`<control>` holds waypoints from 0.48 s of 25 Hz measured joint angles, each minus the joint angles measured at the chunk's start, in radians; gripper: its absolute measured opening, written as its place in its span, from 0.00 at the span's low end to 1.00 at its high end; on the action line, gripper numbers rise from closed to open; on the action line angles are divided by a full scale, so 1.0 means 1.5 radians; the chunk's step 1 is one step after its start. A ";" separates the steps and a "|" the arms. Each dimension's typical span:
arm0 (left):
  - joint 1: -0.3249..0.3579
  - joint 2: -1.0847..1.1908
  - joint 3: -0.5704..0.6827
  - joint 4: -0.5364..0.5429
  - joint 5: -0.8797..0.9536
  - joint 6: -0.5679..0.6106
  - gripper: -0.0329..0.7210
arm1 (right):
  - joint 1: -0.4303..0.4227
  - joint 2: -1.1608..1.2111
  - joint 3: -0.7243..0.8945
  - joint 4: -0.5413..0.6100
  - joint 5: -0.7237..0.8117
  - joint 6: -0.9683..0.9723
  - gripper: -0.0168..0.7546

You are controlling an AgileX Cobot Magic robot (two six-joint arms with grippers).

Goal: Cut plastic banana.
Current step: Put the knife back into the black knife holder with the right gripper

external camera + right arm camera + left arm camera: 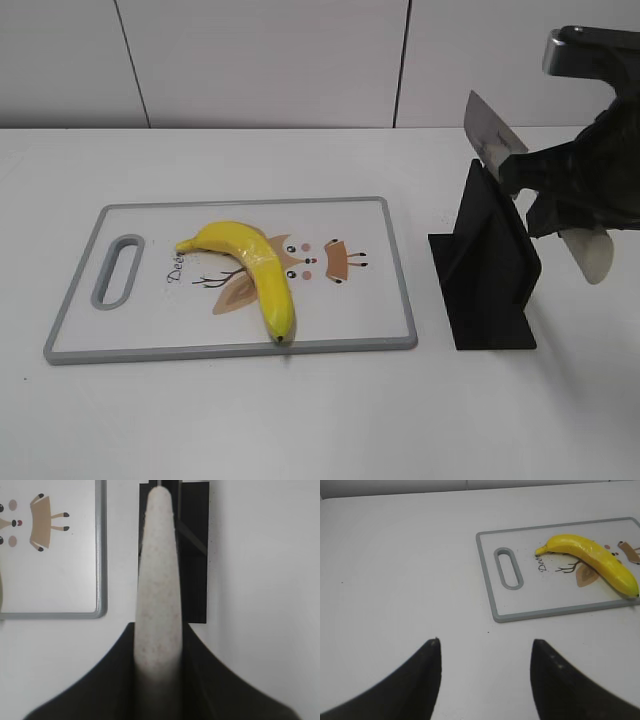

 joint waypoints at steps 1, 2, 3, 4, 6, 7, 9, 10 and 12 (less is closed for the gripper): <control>0.000 0.000 0.000 0.000 0.000 0.000 0.74 | 0.000 0.000 0.000 0.000 0.000 0.000 0.24; 0.000 0.000 0.000 0.000 0.000 0.000 0.73 | 0.000 0.000 0.000 0.000 0.000 0.000 0.24; 0.000 0.000 0.000 0.000 0.000 0.000 0.73 | 0.000 0.000 0.000 -0.001 0.000 0.000 0.24; 0.000 0.000 0.000 0.000 0.000 0.000 0.73 | 0.000 0.000 0.002 -0.003 -0.001 0.000 0.24; 0.000 0.000 0.000 0.000 0.000 0.000 0.73 | 0.000 0.000 0.009 -0.008 -0.003 0.001 0.24; 0.000 0.000 0.000 0.000 0.000 0.000 0.73 | 0.000 0.000 0.015 -0.009 -0.004 0.003 0.24; 0.000 0.000 0.000 0.000 0.000 0.000 0.73 | 0.000 0.000 0.033 -0.015 -0.012 0.010 0.24; 0.000 0.000 0.000 0.000 0.000 0.000 0.73 | 0.000 0.000 0.043 -0.017 -0.018 0.013 0.24; 0.000 0.000 0.000 0.000 0.000 0.000 0.73 | 0.000 0.000 0.066 -0.014 -0.035 0.017 0.24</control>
